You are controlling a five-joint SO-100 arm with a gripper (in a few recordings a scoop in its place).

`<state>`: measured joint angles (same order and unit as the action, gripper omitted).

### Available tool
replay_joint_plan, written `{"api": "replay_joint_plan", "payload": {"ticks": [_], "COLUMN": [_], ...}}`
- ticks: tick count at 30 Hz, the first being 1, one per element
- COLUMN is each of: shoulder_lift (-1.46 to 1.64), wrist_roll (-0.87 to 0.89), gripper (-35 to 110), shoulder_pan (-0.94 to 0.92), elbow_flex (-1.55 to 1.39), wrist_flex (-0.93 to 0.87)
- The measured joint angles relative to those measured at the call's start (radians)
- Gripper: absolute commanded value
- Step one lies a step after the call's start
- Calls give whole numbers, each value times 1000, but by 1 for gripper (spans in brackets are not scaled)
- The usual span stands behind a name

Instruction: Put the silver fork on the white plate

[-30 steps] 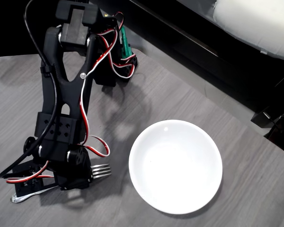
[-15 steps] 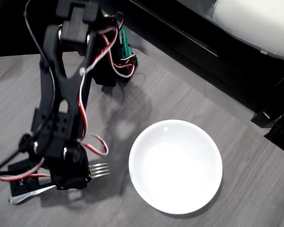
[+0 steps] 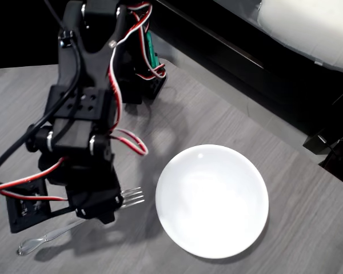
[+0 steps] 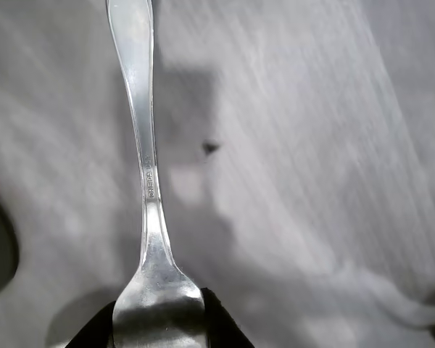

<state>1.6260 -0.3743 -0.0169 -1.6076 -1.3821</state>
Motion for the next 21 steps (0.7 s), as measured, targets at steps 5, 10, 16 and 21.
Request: {"api": "replay_joint_plan", "payload": {"ticks": [5, 10, 16, 21], "shoulder_lift": [34, 37, 34, -63], "wrist_roll": [63, 124, 210, 261], "gripper": [0, 0, 0, 0], "shoulder_pan": [121, 279, 449, 594], "elbow_flex": [0, 0, 0, 18], "wrist_flex": [-34, -46, -31, 12]}}
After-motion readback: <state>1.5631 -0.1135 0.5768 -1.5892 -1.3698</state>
